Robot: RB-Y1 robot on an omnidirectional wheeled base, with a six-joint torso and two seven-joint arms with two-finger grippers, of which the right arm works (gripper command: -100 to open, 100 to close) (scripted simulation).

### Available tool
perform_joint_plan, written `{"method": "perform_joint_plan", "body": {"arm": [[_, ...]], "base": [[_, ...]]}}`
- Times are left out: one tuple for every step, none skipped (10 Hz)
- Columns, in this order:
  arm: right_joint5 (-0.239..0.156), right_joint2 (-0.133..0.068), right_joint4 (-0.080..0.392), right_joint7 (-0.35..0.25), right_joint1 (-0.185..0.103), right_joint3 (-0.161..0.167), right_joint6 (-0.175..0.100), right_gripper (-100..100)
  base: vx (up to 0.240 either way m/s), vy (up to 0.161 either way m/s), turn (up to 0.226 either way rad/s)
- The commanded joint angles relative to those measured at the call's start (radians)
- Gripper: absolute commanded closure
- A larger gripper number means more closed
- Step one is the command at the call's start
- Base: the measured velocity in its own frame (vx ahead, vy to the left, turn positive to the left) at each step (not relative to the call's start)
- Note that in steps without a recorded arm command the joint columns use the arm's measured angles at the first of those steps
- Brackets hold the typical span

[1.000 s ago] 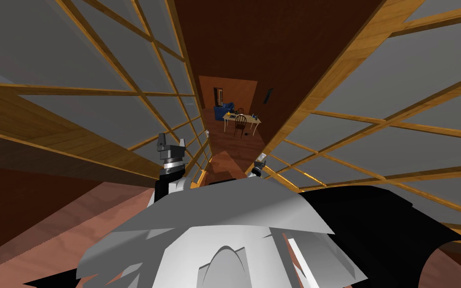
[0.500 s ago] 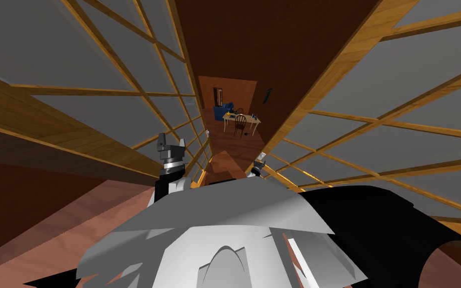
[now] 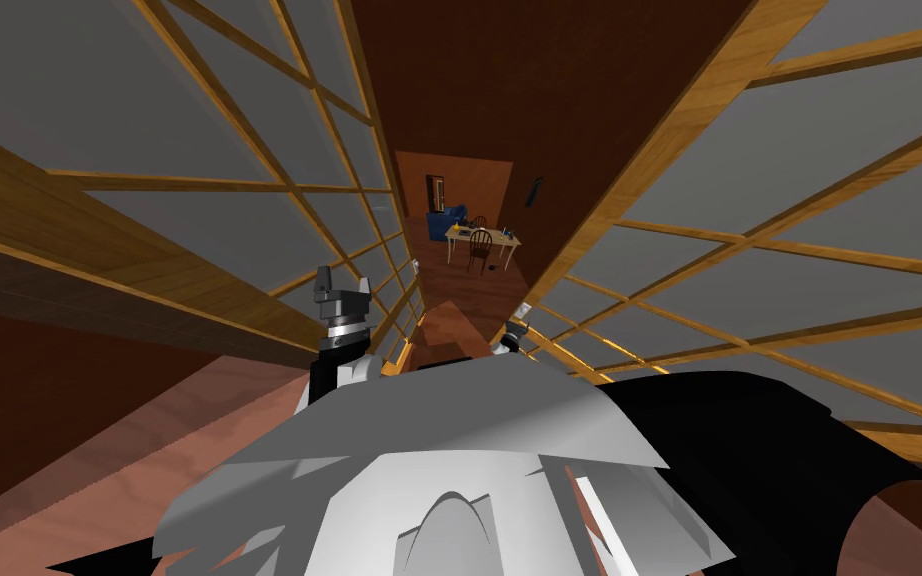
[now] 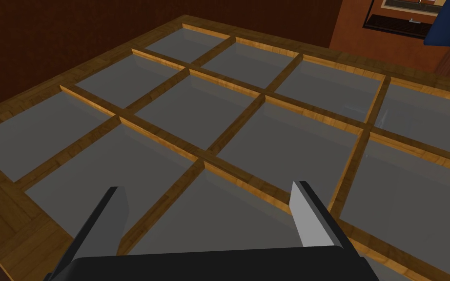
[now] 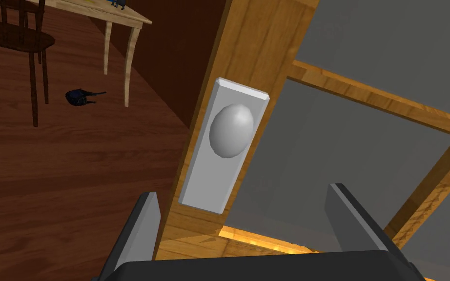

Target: Push the door open

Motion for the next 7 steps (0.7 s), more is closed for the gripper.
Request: {"method": "perform_joint_plan", "body": {"arm": [[-0.004, 0.006, -0.001, -0.05, -0.003, -0.001, 0.0, -100], [-0.008, 0.011, -0.003, -0.076, -0.005, -0.001, -0.001, -100], [-0.008, 0.011, -0.003, -0.088, -0.005, -0.001, -0.001, -100], [-0.011, 0.015, -0.004, -0.123, -0.007, -0.002, -0.001, -100], [-0.014, 0.02, -0.005, -0.15, -0.01, -0.002, -0.002, -100], [-0.017, 0.024, -0.006, -0.18, -0.012, -0.003, -0.002, -100], [-0.02, 0.028, -0.006, -0.206, -0.013, -0.003, -0.003, -100]], "base": [[-0.022, 0.018, -0.011], [-0.027, 0.023, -0.018], [-0.018, 0.018, -0.007], [-0.017, 0.017, -0.009], [-0.024, 0.017, -0.014], [-0.027, 0.017, -0.018], [-0.026, 0.025, -0.016]]}}
